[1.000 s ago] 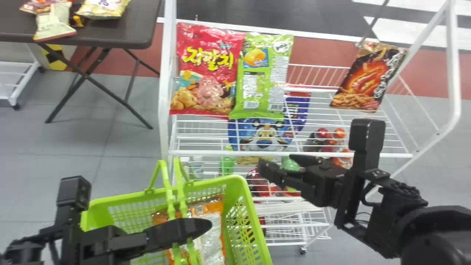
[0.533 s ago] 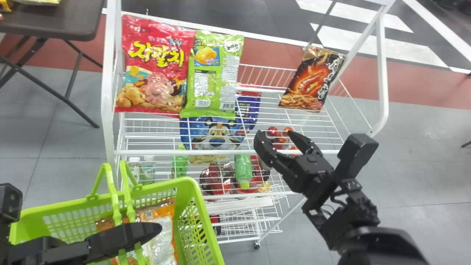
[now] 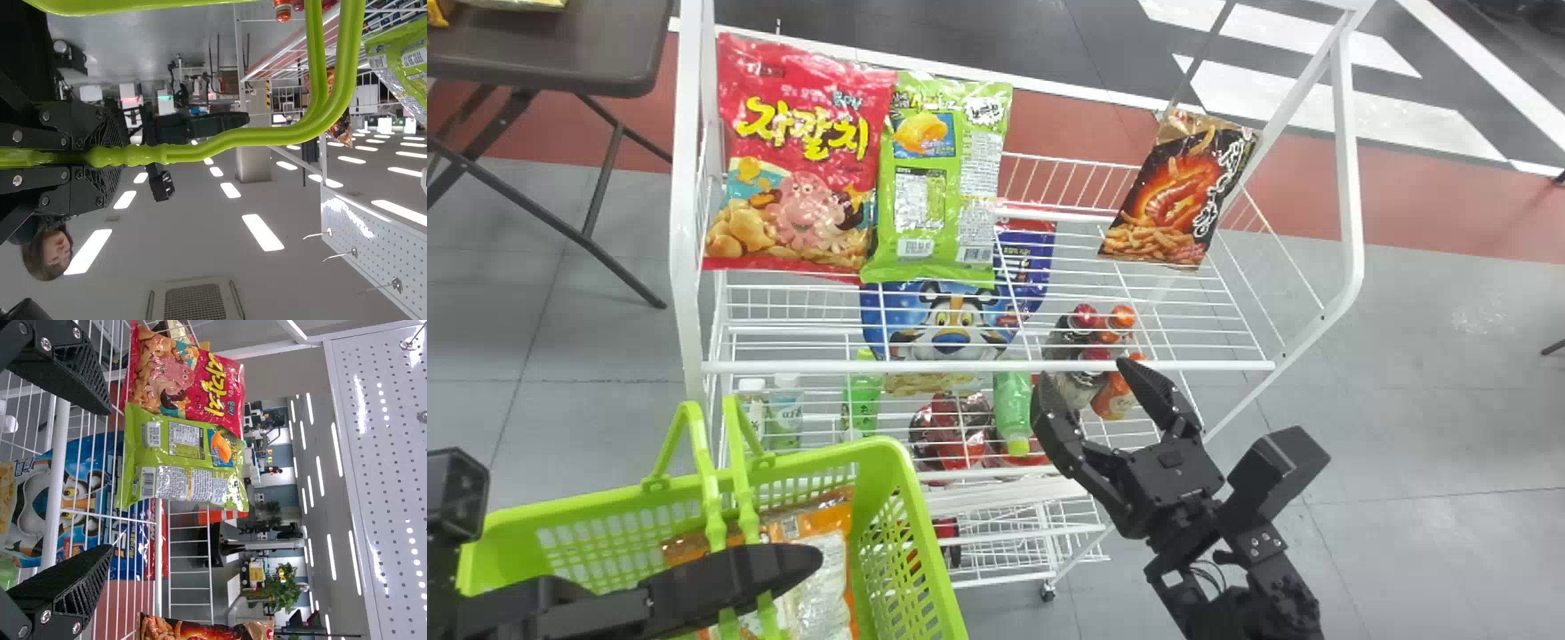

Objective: Hold basket handle with left hand then pick Gamjakkang with right hand and place into basket

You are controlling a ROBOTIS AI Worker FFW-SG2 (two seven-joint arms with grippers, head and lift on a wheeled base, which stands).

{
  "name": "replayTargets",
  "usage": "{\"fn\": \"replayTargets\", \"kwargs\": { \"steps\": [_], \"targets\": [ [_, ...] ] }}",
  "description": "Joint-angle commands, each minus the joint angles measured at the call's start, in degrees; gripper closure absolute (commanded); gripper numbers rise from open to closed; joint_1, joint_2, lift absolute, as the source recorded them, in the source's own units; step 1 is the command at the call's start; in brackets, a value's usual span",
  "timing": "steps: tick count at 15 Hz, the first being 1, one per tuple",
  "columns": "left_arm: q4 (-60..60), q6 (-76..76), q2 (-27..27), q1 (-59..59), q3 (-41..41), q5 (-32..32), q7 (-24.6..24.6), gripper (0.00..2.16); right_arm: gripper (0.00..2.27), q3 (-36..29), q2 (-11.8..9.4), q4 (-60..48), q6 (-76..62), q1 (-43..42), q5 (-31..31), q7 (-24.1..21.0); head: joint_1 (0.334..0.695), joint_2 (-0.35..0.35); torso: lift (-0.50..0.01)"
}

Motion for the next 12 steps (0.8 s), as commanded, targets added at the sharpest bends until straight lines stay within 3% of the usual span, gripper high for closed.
{"fn": "replayTargets", "kwargs": {
  "steps": [1,12],
  "targets": [
    [0.0,0.0,-0.1,0.0,-0.2,0.0,0.0,2.15,0.09,0.1,0.1,0.0,-0.5,0.6,0.2,0.0,0.695,-0.35,-0.017],
    [0.0,0.0,-0.2,0.2,0.0,0.0,0.0,2.15,0.09,0.1,0.1,0.0,-1.9,1.0,0.2,0.2,0.695,-0.35,-0.017]
  ]
}}
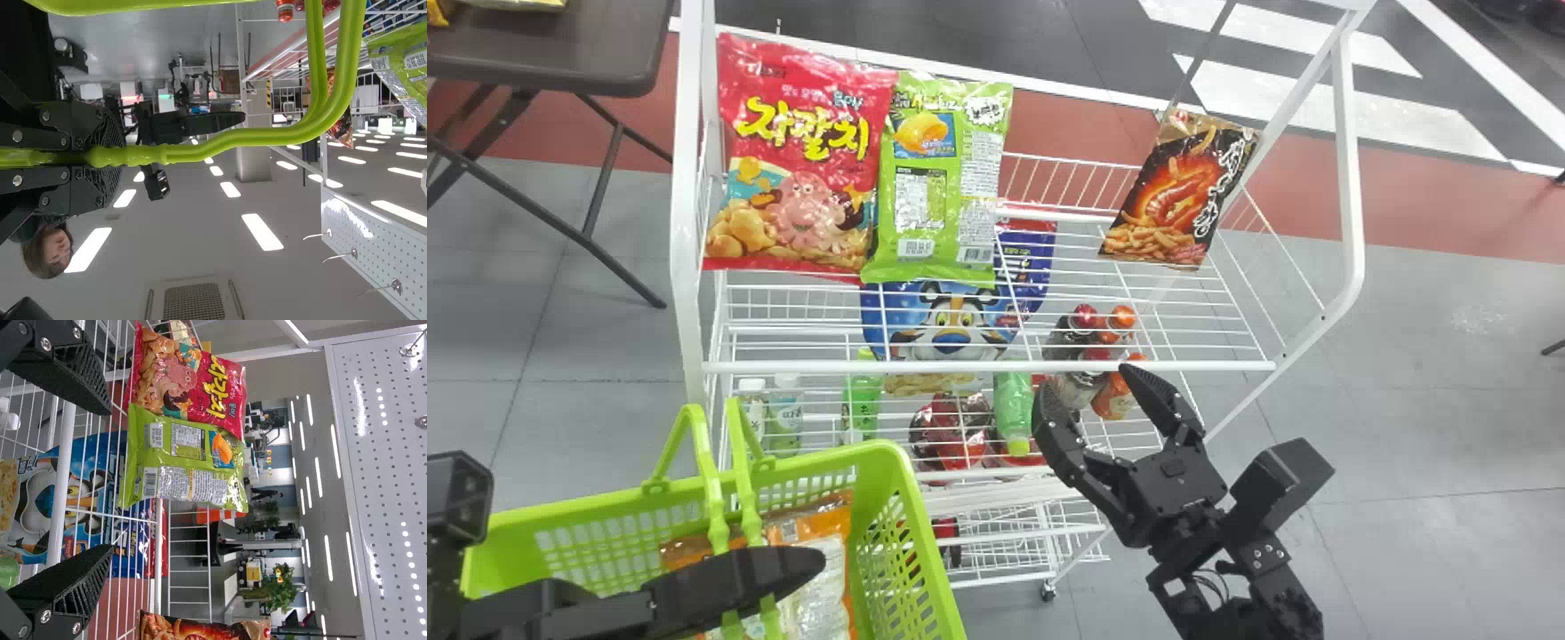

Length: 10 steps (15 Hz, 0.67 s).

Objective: Hold basket handle with left hand then pick Gamjakkang with right hand and place into basket

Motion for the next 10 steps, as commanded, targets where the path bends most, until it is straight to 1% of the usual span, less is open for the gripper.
{"fn": "replayTargets", "kwargs": {
  "steps": [1,10],
  "targets": [
    [0.0,0.0,0.0,0.0,0.1,0.0,0.0,2.15,0.09,0.0,0.1,0.0,0.0,0.0,0.0,0.1,0.695,-0.35,-0.017],
    [0.5,-0.1,0.0,0.0,0.0,0.0,-0.1,2.15,0.09,-0.2,0.1,0.0,0.0,0.2,0.1,0.3,0.695,-0.35,-0.017]
  ]
}}
